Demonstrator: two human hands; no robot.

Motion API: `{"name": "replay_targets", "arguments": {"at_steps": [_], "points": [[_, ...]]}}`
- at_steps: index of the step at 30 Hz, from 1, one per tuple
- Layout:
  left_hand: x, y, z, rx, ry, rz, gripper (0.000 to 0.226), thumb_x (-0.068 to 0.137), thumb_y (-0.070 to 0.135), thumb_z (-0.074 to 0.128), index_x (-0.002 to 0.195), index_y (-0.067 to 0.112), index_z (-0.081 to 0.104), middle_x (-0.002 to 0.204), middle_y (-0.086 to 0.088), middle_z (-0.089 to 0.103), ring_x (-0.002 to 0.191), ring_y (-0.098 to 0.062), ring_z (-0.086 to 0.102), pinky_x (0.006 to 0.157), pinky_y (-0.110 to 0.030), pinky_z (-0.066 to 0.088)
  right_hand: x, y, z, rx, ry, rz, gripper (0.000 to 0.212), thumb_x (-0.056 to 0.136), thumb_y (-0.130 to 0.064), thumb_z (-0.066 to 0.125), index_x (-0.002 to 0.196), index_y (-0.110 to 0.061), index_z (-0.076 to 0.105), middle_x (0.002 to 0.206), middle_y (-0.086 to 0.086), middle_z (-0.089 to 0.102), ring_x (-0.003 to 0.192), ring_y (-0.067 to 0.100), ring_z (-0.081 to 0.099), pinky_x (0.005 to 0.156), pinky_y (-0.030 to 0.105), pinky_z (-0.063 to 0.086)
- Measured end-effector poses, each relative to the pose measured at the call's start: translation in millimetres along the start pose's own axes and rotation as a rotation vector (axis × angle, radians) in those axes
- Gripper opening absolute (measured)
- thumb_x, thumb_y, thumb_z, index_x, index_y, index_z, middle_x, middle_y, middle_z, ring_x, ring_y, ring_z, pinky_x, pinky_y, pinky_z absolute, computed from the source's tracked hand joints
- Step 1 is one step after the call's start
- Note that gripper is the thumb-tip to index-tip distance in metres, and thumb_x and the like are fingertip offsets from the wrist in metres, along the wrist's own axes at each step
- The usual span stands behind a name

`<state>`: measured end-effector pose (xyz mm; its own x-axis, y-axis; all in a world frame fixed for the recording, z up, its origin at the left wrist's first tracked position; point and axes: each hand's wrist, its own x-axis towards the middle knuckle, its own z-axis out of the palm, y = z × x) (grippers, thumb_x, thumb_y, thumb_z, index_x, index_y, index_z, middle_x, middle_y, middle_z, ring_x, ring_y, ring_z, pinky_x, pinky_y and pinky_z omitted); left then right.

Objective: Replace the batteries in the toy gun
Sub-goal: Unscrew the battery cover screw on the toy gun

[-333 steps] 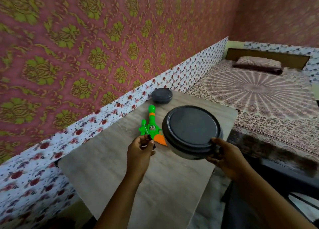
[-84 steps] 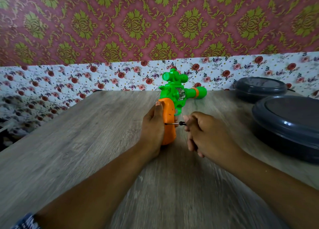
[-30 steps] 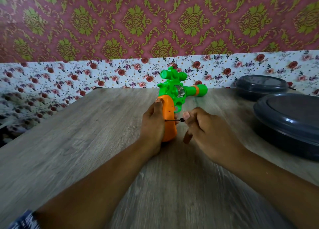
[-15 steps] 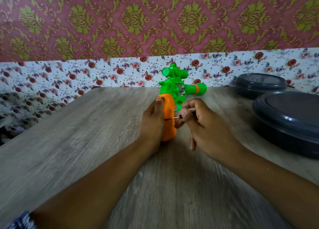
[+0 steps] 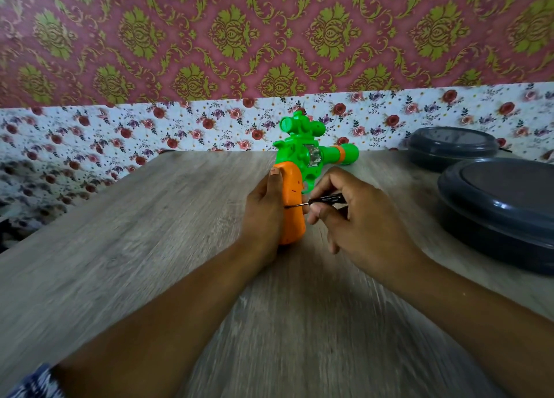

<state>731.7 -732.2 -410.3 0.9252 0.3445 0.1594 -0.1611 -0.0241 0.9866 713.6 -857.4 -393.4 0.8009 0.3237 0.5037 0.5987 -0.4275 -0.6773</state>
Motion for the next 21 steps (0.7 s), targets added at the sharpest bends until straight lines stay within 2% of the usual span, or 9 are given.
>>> {"name": "replay_targets", "arguments": {"at_steps": [3, 5, 7, 9, 12, 14, 16, 17, 21], "points": [[-0.2, 0.9, 0.0, 0.006, -0.001, 0.004, 0.034, 0.100, 0.038, 0.032, 0.127, 0.027, 0.052, 0.087, 0.010, 0.061, 0.062, 0.007, 0.057, 0.058, -0.017, 0.045, -0.8, 1.9, 2.9, -0.125, -0.043, 0.013, 0.012, 0.092, -0.029, 0.051, 0.098, -0.021, 0.045, 0.089, -0.007, 0.063, 0.048, -0.003, 0.052, 0.052, 0.010, 0.040], [-0.3, 1.0, 0.5, -0.046, 0.003, -0.023, 0.023, 0.101, 0.037, 0.033, 0.114, 0.032, 0.050, 0.076, 0.013, 0.059, 0.051, 0.006, 0.061, 0.053, -0.020, 0.048, -2.1, 2.3, 0.8, -0.232, -0.070, 0.054, 0.023, 0.093, -0.040, 0.040, 0.096, -0.019, 0.046, 0.077, -0.006, 0.062, 0.051, 0.004, 0.054, 0.053, 0.022, 0.044], [0.5, 0.5, 0.4, -0.086, 0.006, -0.038, 0.021, 0.101, 0.036, 0.033, 0.109, 0.029, 0.050, 0.071, 0.009, 0.061, 0.046, 0.004, 0.061, 0.046, -0.017, 0.050, -2.7, 2.3, -1.7, -0.320, -0.094, 0.074, 0.034, 0.094, -0.043, 0.033, 0.081, -0.018, 0.051, 0.066, -0.001, 0.062, 0.055, 0.010, 0.057, 0.058, 0.031, 0.049], [0.5, 0.5, 0.3, -0.070, 0.002, -0.031, 0.021, 0.101, 0.036, 0.033, 0.108, 0.027, 0.050, 0.070, 0.009, 0.059, 0.044, 0.005, 0.060, 0.043, -0.012, 0.048, -2.0, 3.1, -1.8, -0.330, -0.072, 0.040, 0.034, 0.095, -0.039, 0.036, 0.067, -0.024, 0.048, 0.057, -0.004, 0.055, 0.052, 0.007, 0.052, 0.056, 0.024, 0.044], [1.5, -1.0, 0.5, -0.041, -0.002, -0.013, 0.031, 0.101, 0.036, 0.032, 0.122, 0.023, 0.052, 0.074, 0.013, 0.058, 0.046, 0.009, 0.060, 0.041, -0.008, 0.045, 0.8, 3.7, -0.3, -0.240, -0.003, -0.002, 0.023, 0.091, -0.029, 0.052, 0.072, -0.017, 0.051, 0.056, -0.008, 0.052, 0.052, 0.009, 0.053, 0.051, 0.024, 0.039], [4.1, -3.2, -0.3, -0.029, 0.014, -0.019, 0.041, 0.100, 0.038, 0.032, 0.131, 0.018, 0.051, 0.077, 0.013, 0.060, 0.052, 0.006, 0.063, 0.051, -0.014, 0.050, 1.1, 3.8, -0.6, -0.152, 0.019, 0.000, 0.014, 0.088, -0.024, 0.058, 0.076, -0.017, 0.054, 0.063, -0.008, 0.060, 0.059, 0.010, 0.061, 0.055, 0.021, 0.045], [5.2, -4.0, -0.6, -0.019, 0.018, -0.027, 0.043, 0.100, 0.041, 0.032, 0.133, 0.020, 0.050, 0.086, 0.008, 0.064, 0.064, -0.001, 0.064, 0.065, -0.024, 0.052, 0.1, 4.5, -0.8, -0.075, 0.030, -0.003, 0.011, 0.086, -0.018, 0.062, 0.078, -0.018, 0.055, 0.068, -0.009, 0.064, 0.064, 0.002, 0.062, 0.057, 0.008, 0.044], [5.6, -4.6, -0.8, -0.017, 0.012, -0.027, 0.042, 0.100, 0.041, 0.032, 0.131, 0.021, 0.051, 0.088, 0.006, 0.065, 0.067, -0.003, 0.064, 0.067, -0.025, 0.052, 0.0, 4.2, -0.7, -0.049, 0.033, -0.010, 0.009, 0.085, -0.015, 0.063, 0.079, -0.017, 0.056, 0.070, -0.011, 0.064, 0.066, -0.005, 0.061, 0.058, 0.004, 0.042], [4.0, -4.3, -0.9, -0.019, -0.001, -0.001, 0.031, 0.100, 0.038, 0.032, 0.121, 0.027, 0.053, 0.073, 0.014, 0.060, 0.050, 0.009, 0.061, 0.049, -0.015, 0.049, 0.0, 2.5, -1.0, -0.040, 0.047, -0.036, 0.011, 0.078, -0.013, 0.070, 0.078, -0.010, 0.059, 0.070, -0.011, 0.063, 0.060, -0.015, 0.053, 0.056, 0.001, 0.035]]}}
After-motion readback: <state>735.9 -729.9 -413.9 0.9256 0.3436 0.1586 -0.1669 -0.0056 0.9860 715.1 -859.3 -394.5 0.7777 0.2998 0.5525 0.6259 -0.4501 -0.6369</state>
